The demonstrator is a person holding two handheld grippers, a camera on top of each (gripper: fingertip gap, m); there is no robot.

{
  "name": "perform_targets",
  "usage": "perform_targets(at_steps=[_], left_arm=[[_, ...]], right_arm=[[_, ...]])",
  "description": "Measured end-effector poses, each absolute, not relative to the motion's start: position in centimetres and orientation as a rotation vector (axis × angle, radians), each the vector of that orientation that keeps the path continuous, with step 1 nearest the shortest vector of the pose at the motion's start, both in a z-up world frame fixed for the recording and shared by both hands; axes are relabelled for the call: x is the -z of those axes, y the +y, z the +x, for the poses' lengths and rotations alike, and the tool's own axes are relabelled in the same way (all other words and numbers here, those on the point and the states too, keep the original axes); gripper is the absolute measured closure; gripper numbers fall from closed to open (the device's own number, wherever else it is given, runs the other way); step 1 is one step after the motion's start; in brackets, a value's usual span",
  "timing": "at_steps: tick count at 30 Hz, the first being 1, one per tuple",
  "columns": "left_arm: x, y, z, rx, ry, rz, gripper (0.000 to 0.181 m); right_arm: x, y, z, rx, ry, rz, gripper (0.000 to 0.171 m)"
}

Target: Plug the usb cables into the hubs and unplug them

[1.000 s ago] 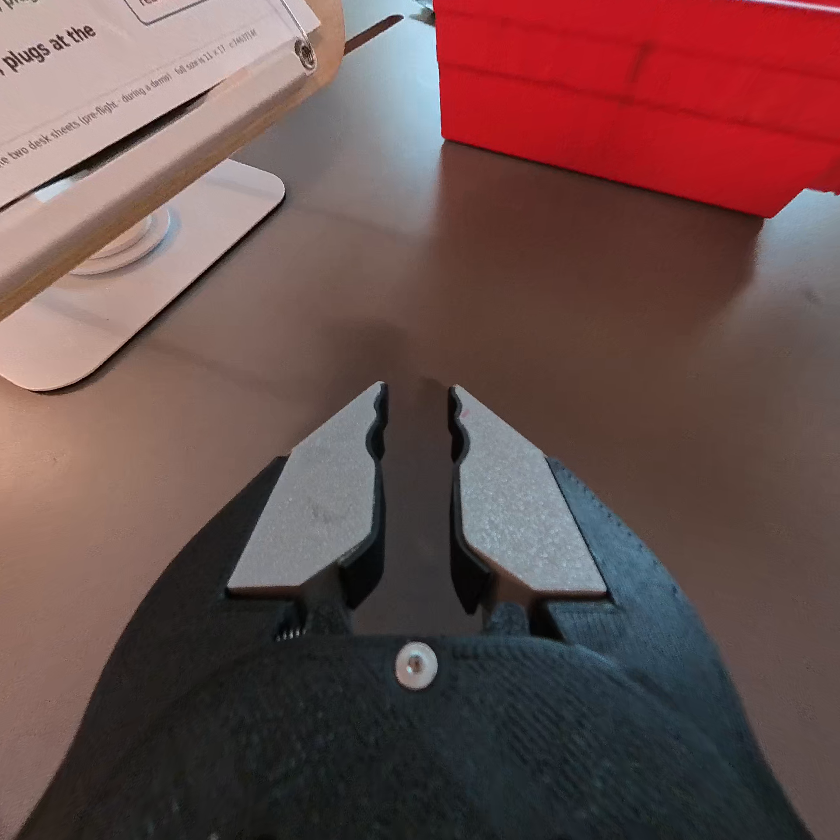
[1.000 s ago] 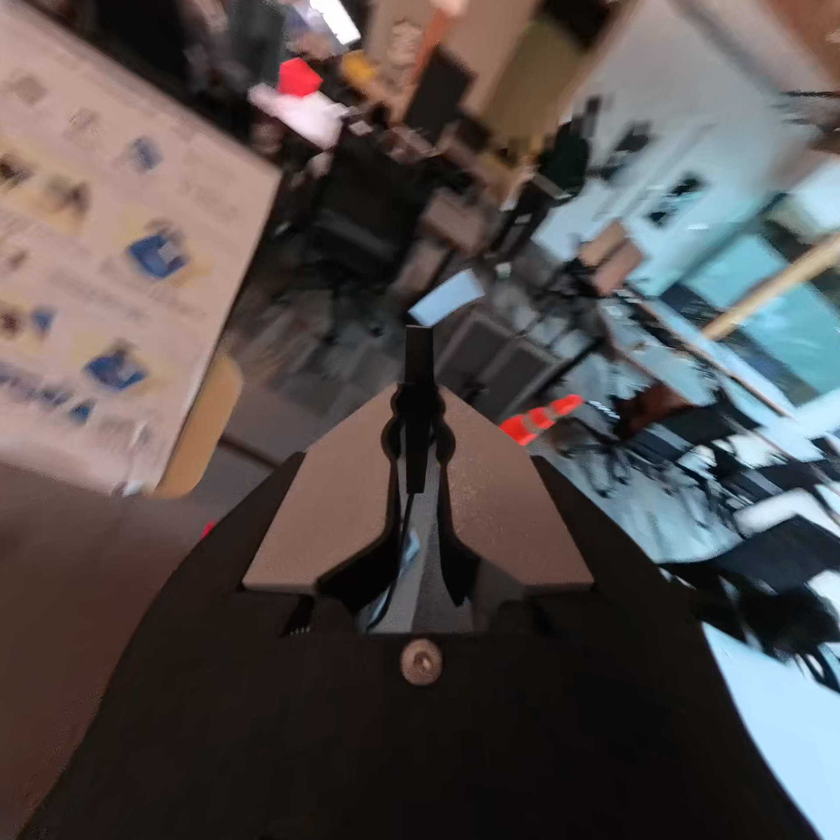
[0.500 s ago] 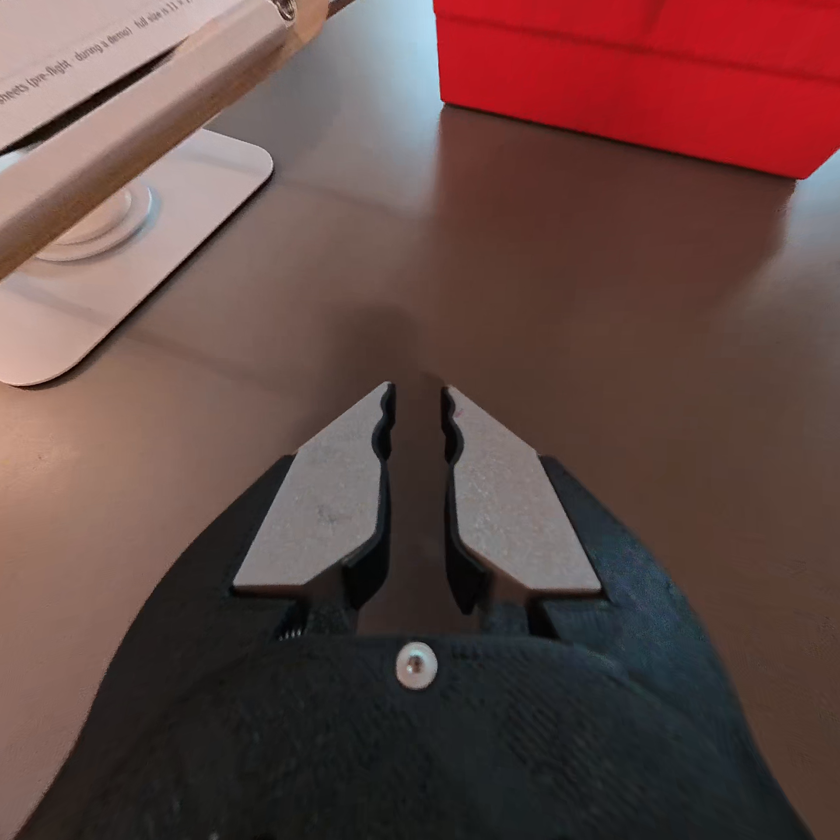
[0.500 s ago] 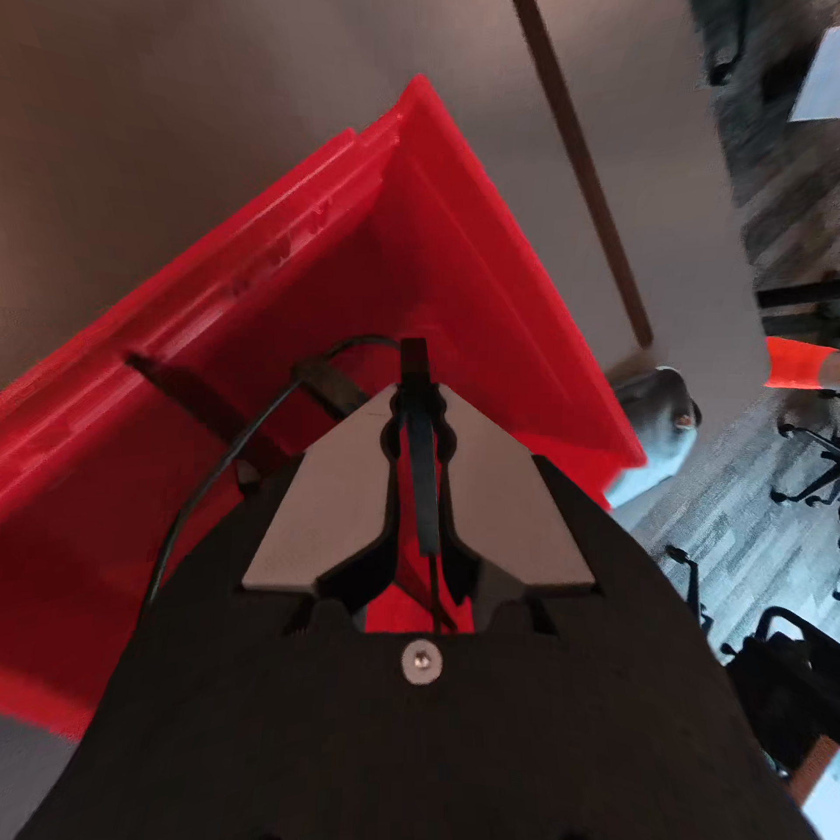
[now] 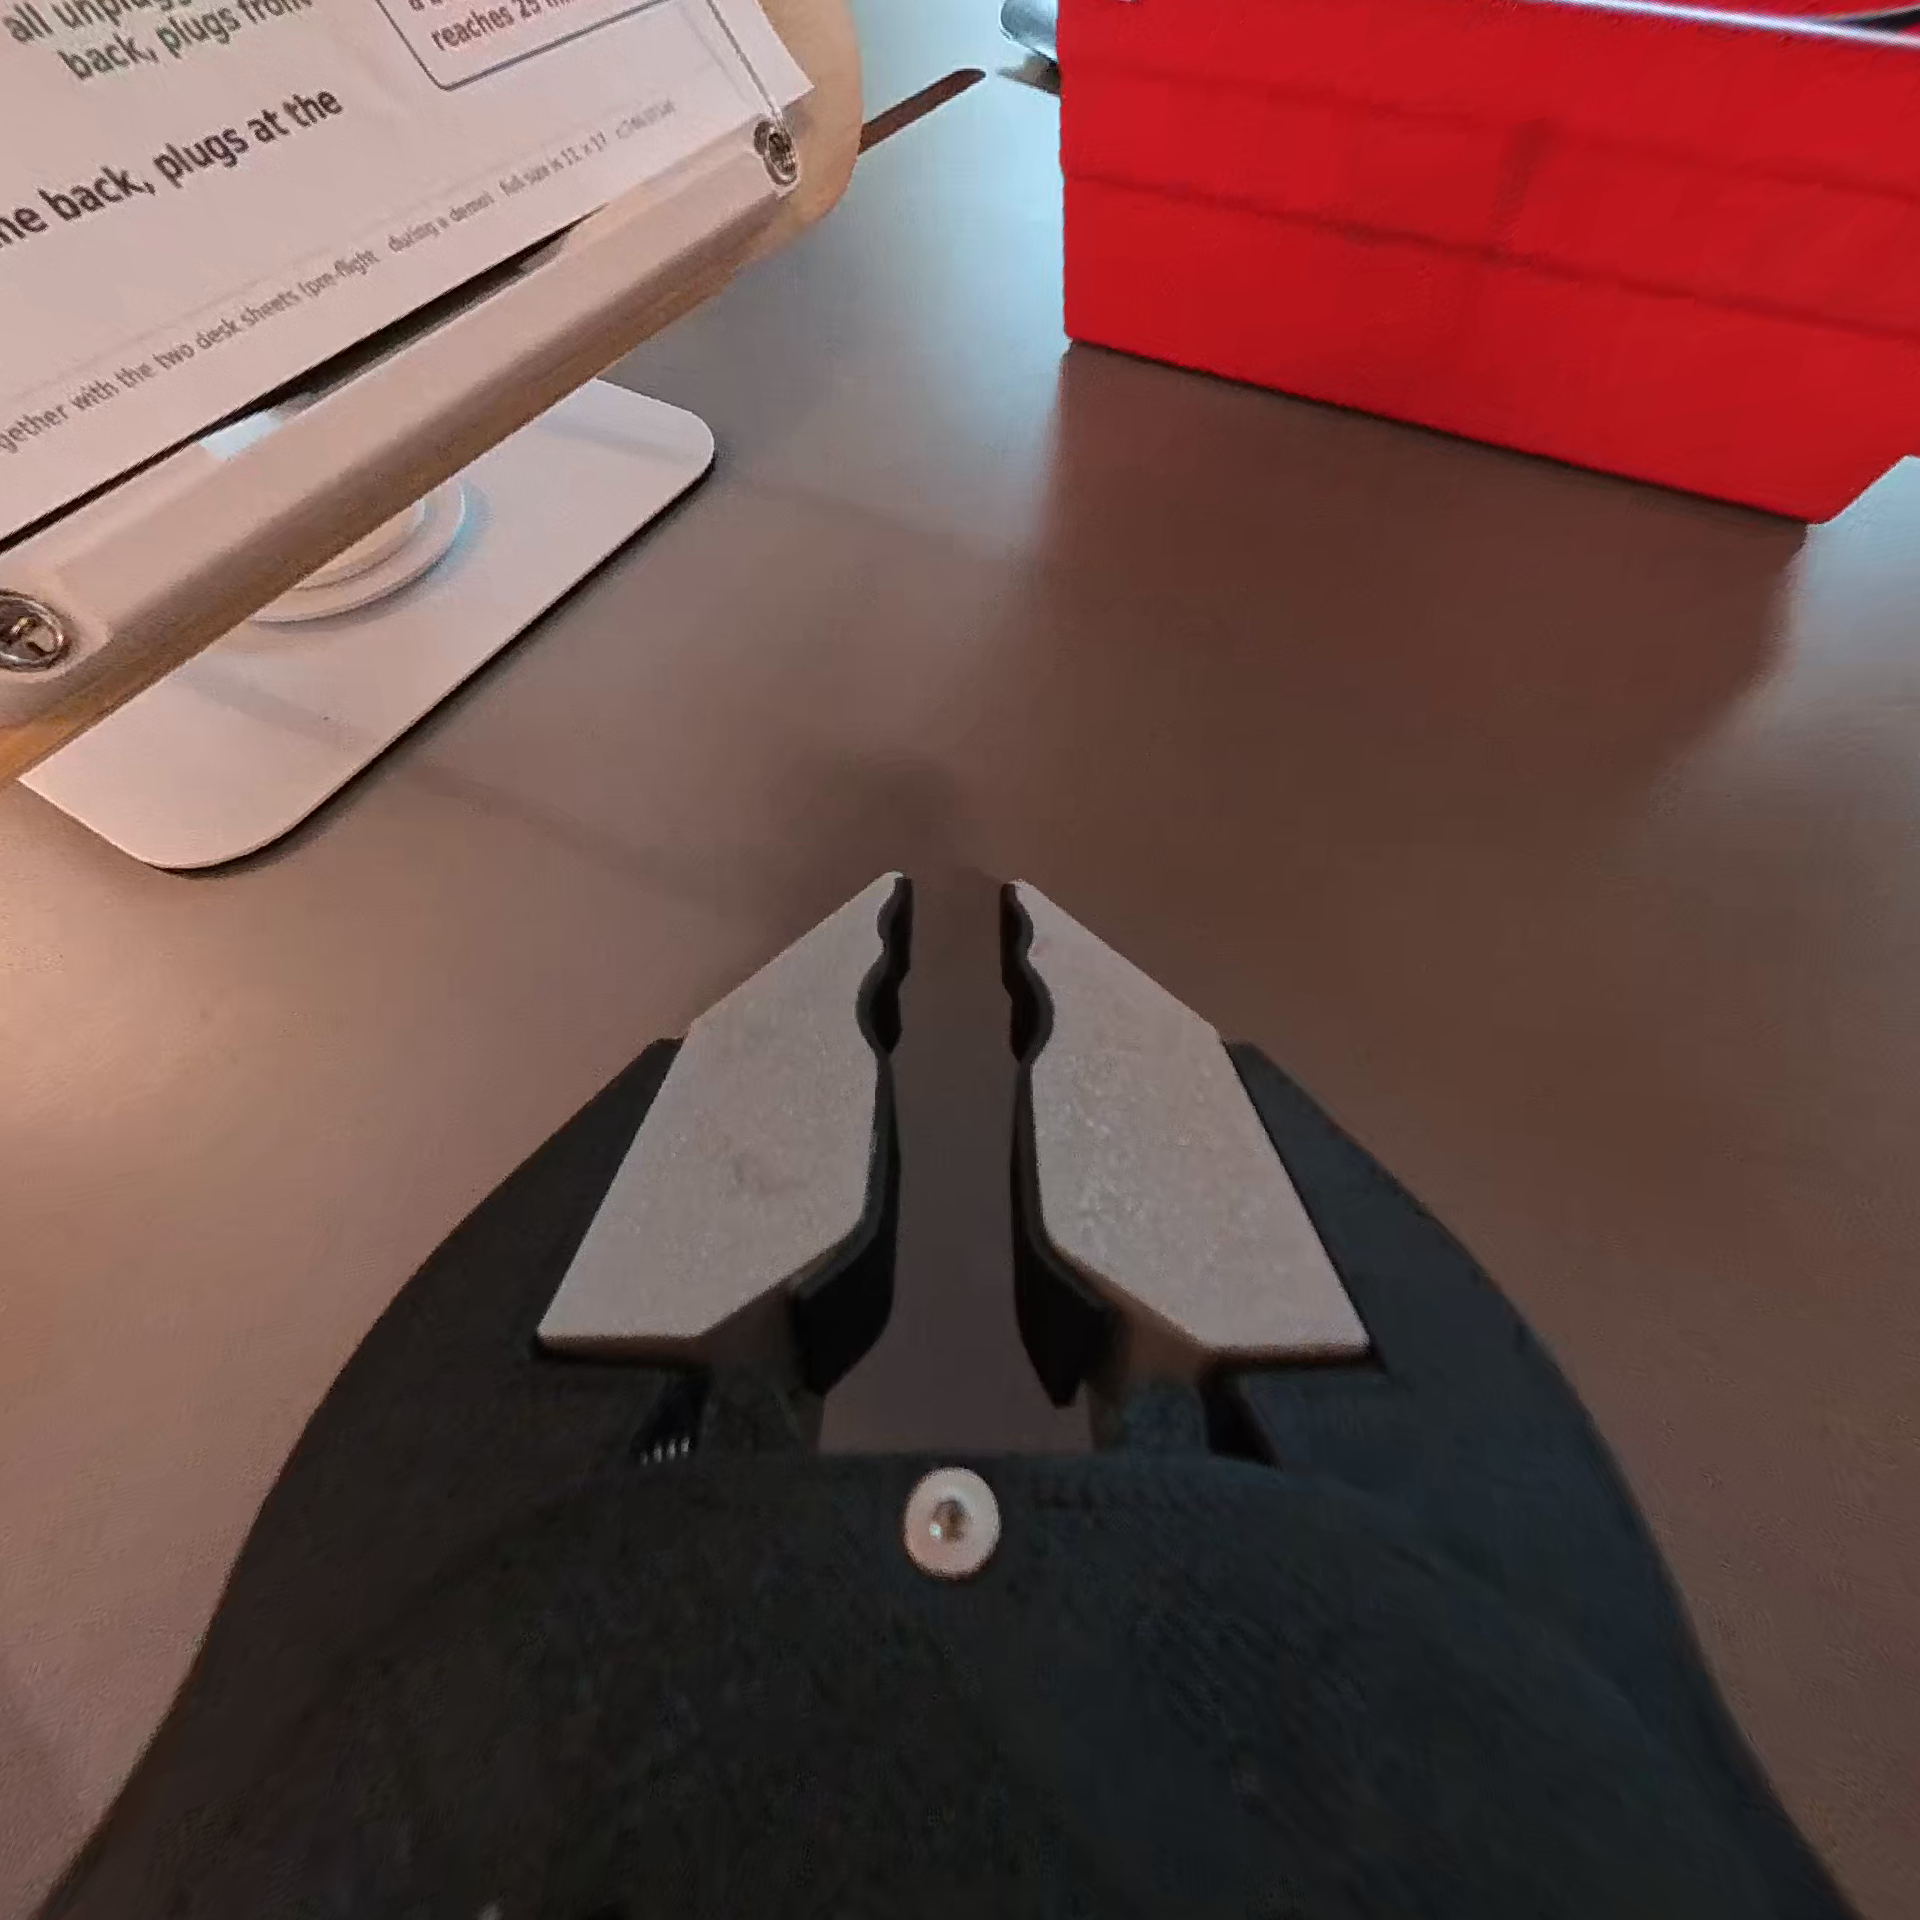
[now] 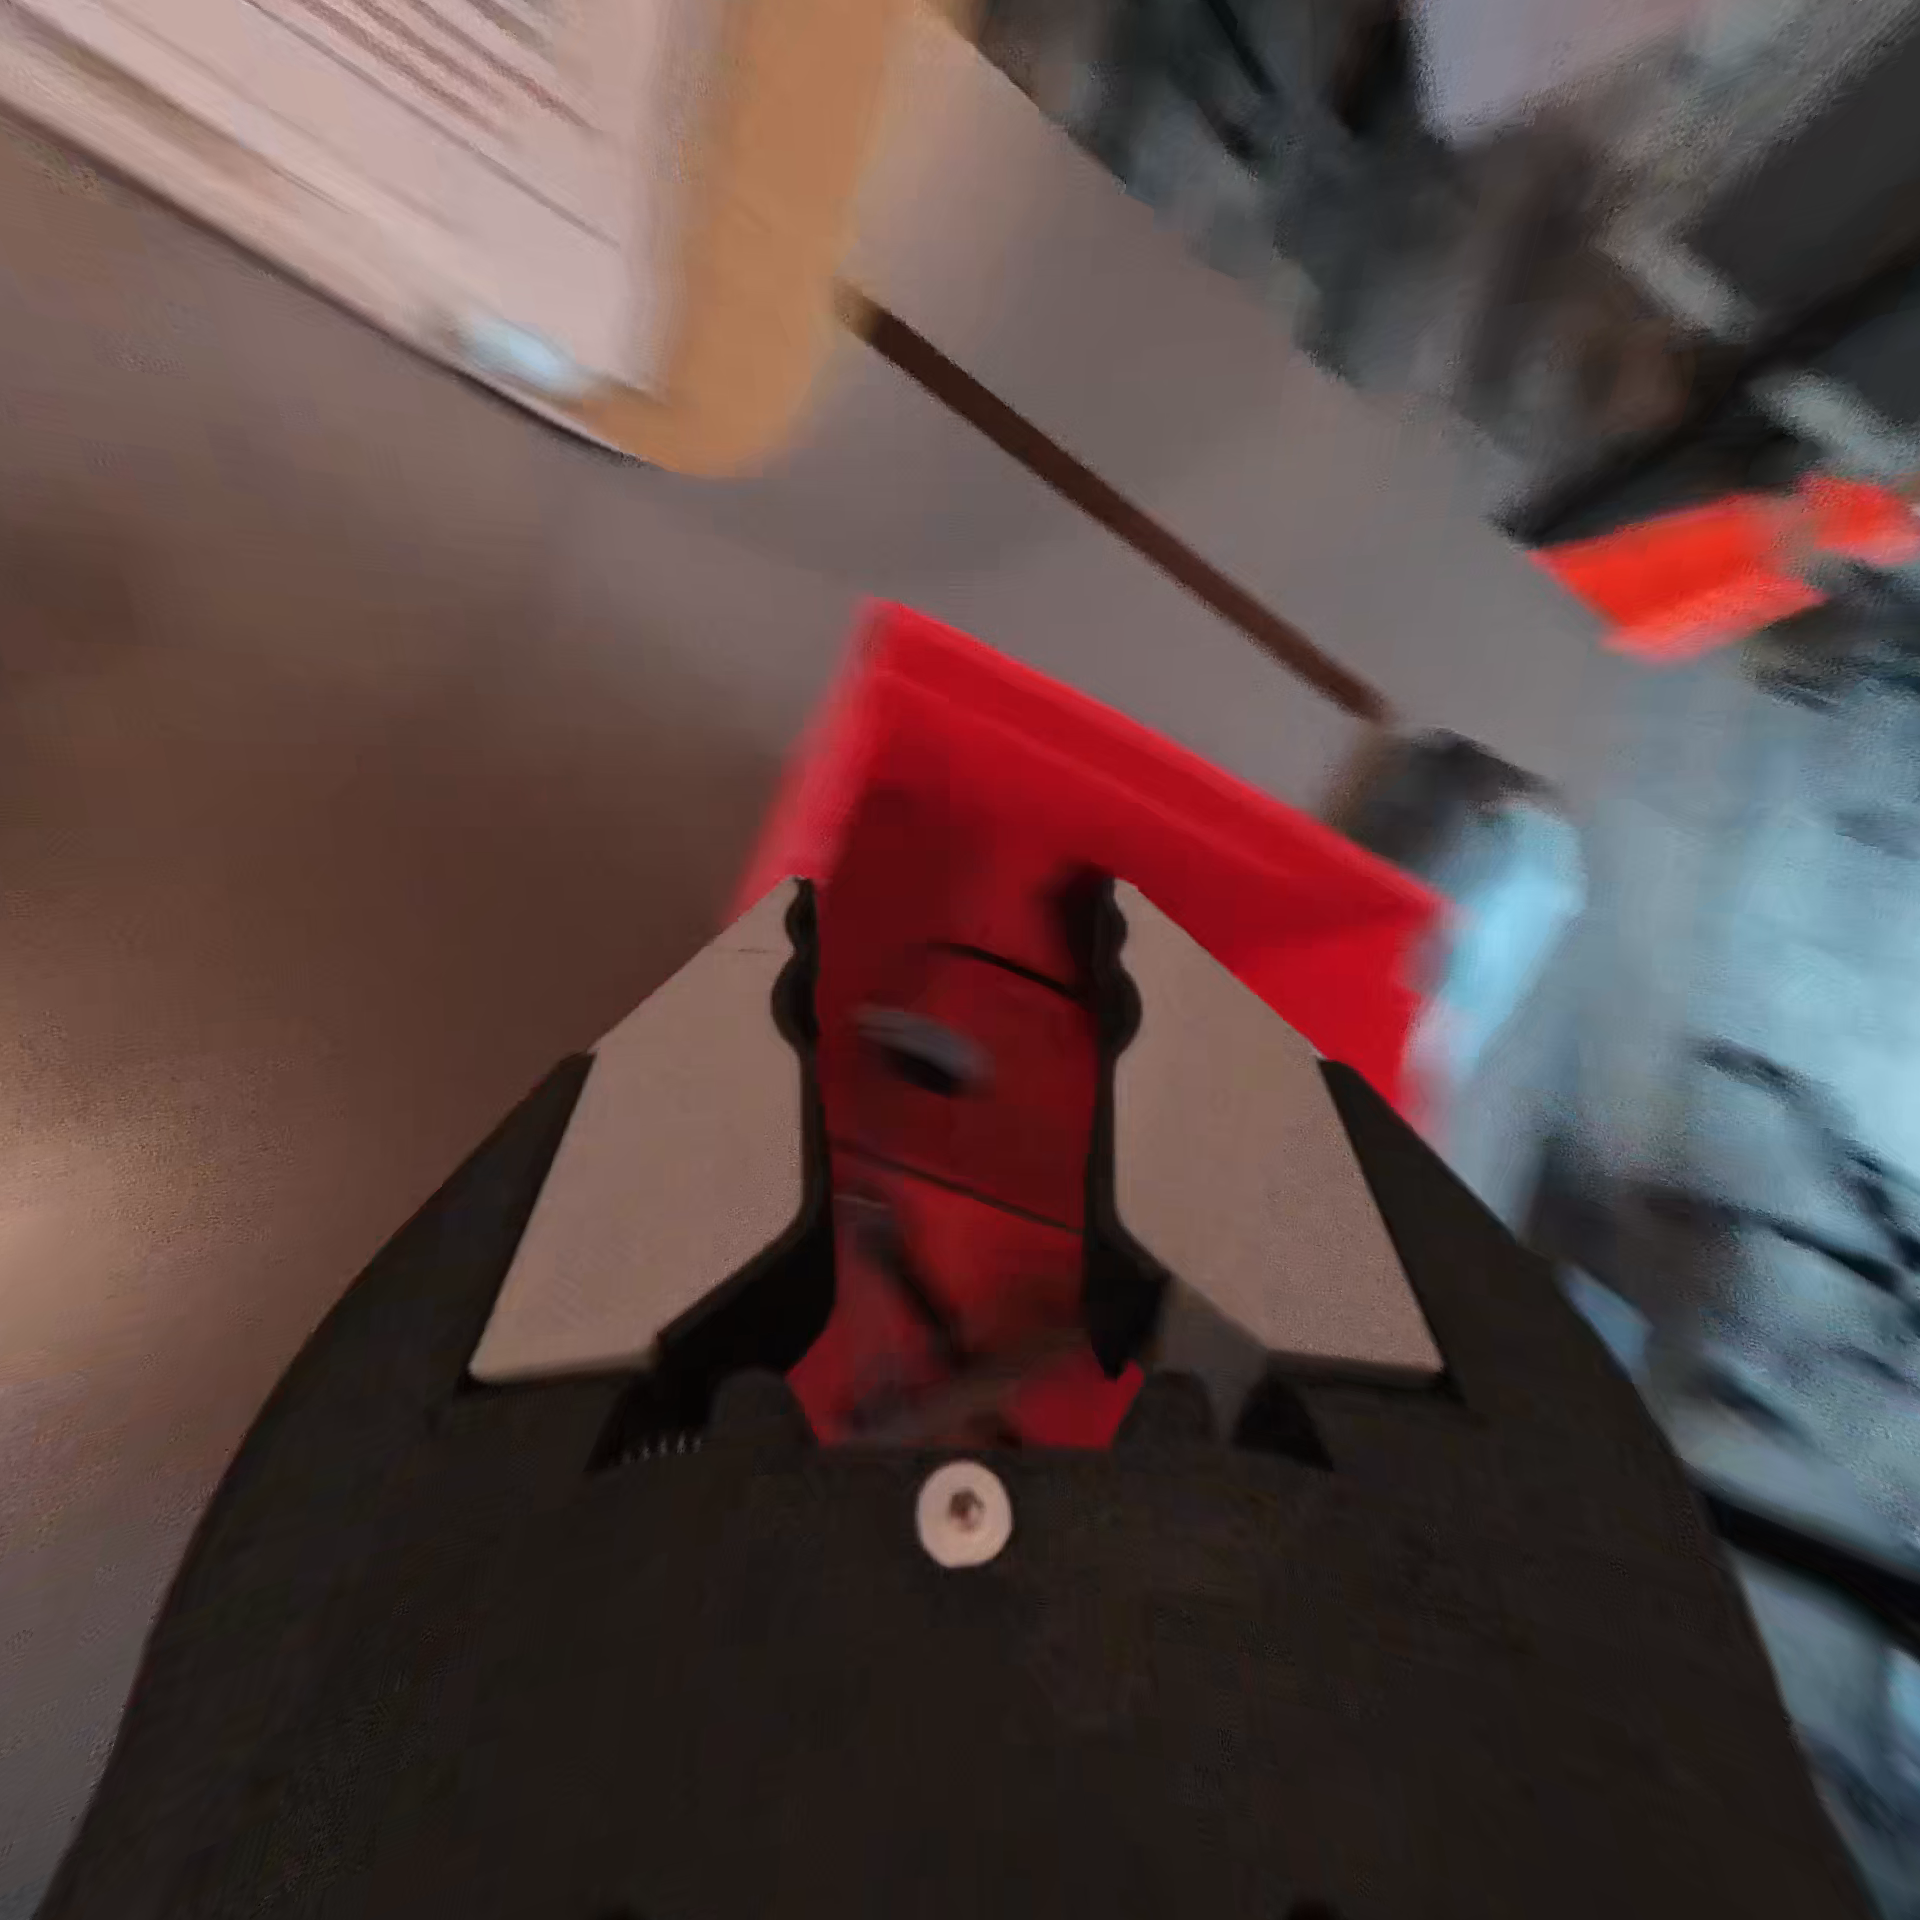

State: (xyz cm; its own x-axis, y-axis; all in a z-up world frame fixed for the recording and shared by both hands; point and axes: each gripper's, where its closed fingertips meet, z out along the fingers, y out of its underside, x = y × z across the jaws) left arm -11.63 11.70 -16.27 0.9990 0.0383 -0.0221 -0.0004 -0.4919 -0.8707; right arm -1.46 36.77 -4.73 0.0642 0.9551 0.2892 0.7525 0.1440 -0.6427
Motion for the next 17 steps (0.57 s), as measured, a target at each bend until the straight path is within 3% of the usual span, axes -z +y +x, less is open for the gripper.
perform_targets(at_steps=[3,5,7,11,17], left_arm=[[16.2,11.8,-11.5,-0.062,-0.02,-2.079,0.169],[16.4,11.8,-11.7,-0.083,-0.017,-2.086,0.171],[17.0,11.7,-12.1,-0.114,-0.02,-2.108,0.172],[17.2,11.7,-12.2,-0.12,-0.018,-2.112,0.176],[16.7,11.8,-12.3,-0.157,0.004,-2.1,0.181]], right_arm=[[5.7,24.1,-2.4,-0.99,-1.831,-1.461,0.13],[7.8,18.6,-3.0,-1.175,-1.865,-1.417,0.145],[11.1,14.3,-4.1,-1.281,-1.944,-1.422,0.144],[18.5,14.1,-8.2,-1.006,-2.062,-1.429,0.14],[20.3,16.5,-12.2,-0.833,-2.069,-1.337,0.143]])
